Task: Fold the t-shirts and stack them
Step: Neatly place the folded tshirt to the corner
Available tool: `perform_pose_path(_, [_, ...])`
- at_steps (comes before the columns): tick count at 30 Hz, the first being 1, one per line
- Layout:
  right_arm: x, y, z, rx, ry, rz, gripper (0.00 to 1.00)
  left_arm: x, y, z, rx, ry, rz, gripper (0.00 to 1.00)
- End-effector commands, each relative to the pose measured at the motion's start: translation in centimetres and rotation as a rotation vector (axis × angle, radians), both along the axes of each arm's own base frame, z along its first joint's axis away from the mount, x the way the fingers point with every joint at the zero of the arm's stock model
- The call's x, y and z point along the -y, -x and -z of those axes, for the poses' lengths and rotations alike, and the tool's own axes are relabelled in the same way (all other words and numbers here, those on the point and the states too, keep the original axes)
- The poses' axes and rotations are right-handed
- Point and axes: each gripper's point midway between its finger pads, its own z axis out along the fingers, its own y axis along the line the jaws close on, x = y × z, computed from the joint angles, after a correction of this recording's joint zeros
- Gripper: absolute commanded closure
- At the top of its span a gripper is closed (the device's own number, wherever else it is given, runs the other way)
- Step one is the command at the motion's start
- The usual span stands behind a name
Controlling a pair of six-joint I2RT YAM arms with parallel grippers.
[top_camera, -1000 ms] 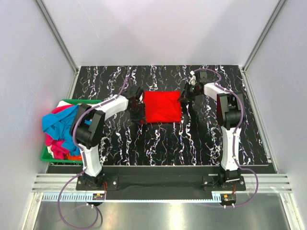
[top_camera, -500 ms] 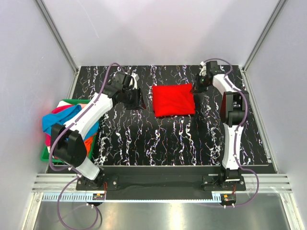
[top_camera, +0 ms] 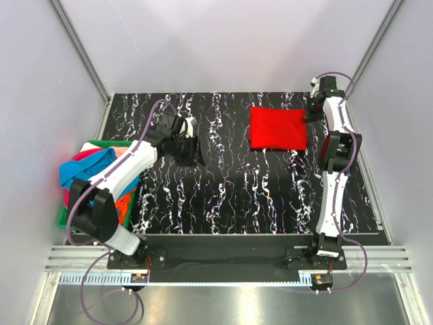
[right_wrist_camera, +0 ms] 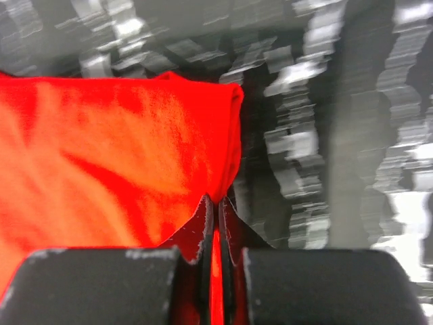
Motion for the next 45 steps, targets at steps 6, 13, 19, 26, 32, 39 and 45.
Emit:
perform_pose_path(6, [7.9, -3.8, -0.8, 0.119, 0.259, 0.038, 1.0, 0.7, -0.1, -1.8, 0.078, 0.047, 0.045, 0.52])
perform_pose_path(13, [13.4, -7.2, -2.6, 0.285, 0.401, 0.144, 1.0, 0.8, -0.2, -1.4, 0.075, 0.037, 0.052, 0.52])
perform_pose_path(19, [15.2, -10.2, -4.8, 0.452, 0.439, 0.145, 1.0, 1.2, 0.3, -1.0, 0.064, 0.034, 0.07, 0.52])
perform_pose_path(26, [17.3, -11.5, -6.9, 0.548, 0.52, 0.161, 1.0, 1.5, 0.5, -1.1, 0.064, 0.039, 0.081, 0.52])
perform_pose_path(32, [17.2, -12.5, -7.8, 0.619, 0.528, 0.121, 0.98, 1.6, 0.5, -0.7, 0.051, 0.036, 0.084, 0.52])
perform_pose_path(39, [18.0, -12.0, -11.4, 0.655, 0.538, 0.203, 0.39, 1.7, 0.5, -0.8, 0.056, 0.038, 0.087, 0.52])
perform_pose_path(45, [15.4, -8.0, -20.7, 0.693, 0.329, 0.357, 0.09, 1.9, 1.1, -3.8, 0.16, 0.053, 0.1, 0.51])
